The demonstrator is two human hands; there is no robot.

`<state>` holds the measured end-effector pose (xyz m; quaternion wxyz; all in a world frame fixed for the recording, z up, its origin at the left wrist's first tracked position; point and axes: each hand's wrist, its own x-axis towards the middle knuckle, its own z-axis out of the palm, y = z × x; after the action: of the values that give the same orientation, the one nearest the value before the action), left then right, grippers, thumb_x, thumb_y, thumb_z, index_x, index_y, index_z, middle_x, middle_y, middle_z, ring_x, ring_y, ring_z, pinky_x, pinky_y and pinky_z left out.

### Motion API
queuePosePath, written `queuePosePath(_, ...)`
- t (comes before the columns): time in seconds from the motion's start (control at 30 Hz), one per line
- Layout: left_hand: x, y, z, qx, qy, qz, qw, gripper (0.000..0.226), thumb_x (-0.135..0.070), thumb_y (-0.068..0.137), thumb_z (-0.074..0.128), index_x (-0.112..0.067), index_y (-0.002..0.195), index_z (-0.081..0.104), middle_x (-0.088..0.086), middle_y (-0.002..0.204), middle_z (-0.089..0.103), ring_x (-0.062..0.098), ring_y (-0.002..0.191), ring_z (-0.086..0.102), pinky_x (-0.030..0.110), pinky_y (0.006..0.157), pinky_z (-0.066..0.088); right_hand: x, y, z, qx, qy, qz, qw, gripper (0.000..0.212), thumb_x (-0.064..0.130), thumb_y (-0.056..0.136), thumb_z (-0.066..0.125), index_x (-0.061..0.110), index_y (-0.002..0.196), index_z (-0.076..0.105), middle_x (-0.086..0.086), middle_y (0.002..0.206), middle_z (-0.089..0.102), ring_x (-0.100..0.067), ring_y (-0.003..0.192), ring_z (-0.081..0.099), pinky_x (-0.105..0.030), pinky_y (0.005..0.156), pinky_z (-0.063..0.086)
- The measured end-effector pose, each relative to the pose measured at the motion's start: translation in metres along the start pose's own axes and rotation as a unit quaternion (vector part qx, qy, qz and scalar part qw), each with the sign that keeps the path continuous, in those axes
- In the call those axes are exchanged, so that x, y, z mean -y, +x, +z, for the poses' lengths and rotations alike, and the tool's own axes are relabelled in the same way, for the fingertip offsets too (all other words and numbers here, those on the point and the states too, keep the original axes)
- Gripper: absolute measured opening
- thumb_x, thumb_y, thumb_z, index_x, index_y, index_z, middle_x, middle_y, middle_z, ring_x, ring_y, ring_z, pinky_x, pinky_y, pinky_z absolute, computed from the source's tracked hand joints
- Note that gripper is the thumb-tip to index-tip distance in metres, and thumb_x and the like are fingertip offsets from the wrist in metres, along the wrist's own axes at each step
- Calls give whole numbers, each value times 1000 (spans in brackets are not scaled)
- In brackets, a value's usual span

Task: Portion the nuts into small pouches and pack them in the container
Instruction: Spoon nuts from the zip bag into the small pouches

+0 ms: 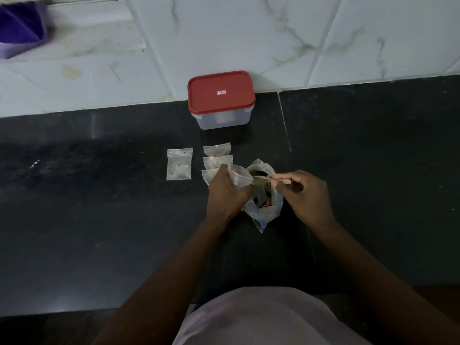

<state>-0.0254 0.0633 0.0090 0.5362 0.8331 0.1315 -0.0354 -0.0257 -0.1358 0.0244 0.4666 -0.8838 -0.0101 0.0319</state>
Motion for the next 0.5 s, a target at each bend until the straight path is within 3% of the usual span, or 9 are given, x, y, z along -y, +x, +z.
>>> queuePosePath(0.07, -1, 5, 1, -6, 11, 6, 1000, 52, -46, 68, 81, -19, 106, 58, -6, 99, 67, 8, 92, 66, 27, 77, 58, -6, -6, 2, -3, -81, -48, 996, 23, 32, 88, 71, 28, 110, 76, 14, 95, 65, -3, 87, 62, -22, 74, 53)
queuePosePath(0.17, 2, 12, 3, -7, 29, 6, 1000, 46, -37, 73, 84, -20, 107, 58, -5, 100, 67, 9, 93, 66, 36, 83, 60, -14, -7, 9, -26, -170, -72, 982, 22, 32, 86, 71, 24, 106, 76, 11, 94, 63, -6, 87, 56, -26, 69, 50)
queuePosePath(0.3, -1, 18, 4, 12, 60, 10, 998, 52, -51, 70, 81, -22, 109, 63, -5, 105, 69, 10, 98, 66, 36, 87, 59, -22, -5, 15, -51, -203, -115, 971, 15, 26, 83, 79, 25, 97, 76, 11, 90, 63, -6, 85, 54, -24, 66, 47)
queuePosePath(0.37, -2, 19, 3, 37, 67, 13, 997, 50, -52, 68, 79, -23, 106, 65, -7, 101, 70, 8, 95, 67, 32, 83, 58, -24, -3, 17, -61, -213, -133, 966, 14, 26, 82, 78, 24, 95, 76, 10, 88, 64, -6, 83, 53, -24, 65, 45)
queuePosePath(0.5, -4, 16, -3, 98, 69, 8, 993, 29, -30, 79, 84, -27, 99, 63, -14, 91, 67, -2, 87, 64, 10, 69, 47, -24, 1, 20, -85, -219, -151, 960, 15, 23, 78, 80, 20, 92, 77, 6, 85, 67, -9, 80, 55, -23, 65, 41)
